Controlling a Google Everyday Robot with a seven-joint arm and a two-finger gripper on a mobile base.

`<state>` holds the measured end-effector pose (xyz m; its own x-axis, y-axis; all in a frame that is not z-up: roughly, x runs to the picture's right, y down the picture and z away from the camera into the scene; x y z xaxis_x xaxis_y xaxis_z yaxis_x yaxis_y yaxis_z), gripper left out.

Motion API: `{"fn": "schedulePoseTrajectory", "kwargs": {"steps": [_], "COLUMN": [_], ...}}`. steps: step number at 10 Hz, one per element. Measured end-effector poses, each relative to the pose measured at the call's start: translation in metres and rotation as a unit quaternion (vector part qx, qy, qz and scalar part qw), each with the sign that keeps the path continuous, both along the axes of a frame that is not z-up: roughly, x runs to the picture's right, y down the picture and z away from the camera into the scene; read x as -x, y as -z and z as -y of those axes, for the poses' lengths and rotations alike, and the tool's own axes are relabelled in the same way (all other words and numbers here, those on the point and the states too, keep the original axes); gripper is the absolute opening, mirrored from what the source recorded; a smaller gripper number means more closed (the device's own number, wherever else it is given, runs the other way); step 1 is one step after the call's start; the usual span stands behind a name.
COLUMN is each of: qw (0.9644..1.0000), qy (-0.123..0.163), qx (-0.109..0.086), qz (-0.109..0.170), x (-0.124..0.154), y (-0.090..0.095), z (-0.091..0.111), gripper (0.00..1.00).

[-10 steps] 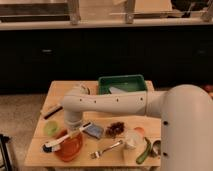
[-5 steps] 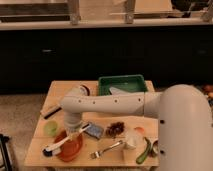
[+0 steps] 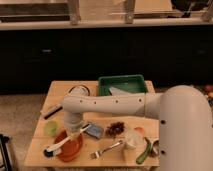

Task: Place brush in red bowl

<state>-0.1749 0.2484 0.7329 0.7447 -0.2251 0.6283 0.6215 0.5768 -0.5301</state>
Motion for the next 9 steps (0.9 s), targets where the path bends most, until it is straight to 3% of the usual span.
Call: {"fn": "schedulePoseTrajectory", "kwargs": {"steps": [5, 6, 9], "qw": [0.9999, 0.9999, 0.9999], "qy": [-0.01, -0.011, -0.013], "qx": [0.006, 0.007, 0.009], "qz": [0.003, 0.003, 0.005], "x": [-0.0035, -0.0038, -0.0045], "y": [-0.0009, -0.0014, -0.0023], "z": [0.0, -0.0002, -0.0003], "gripper": [0.72, 0.78, 0.79]}}
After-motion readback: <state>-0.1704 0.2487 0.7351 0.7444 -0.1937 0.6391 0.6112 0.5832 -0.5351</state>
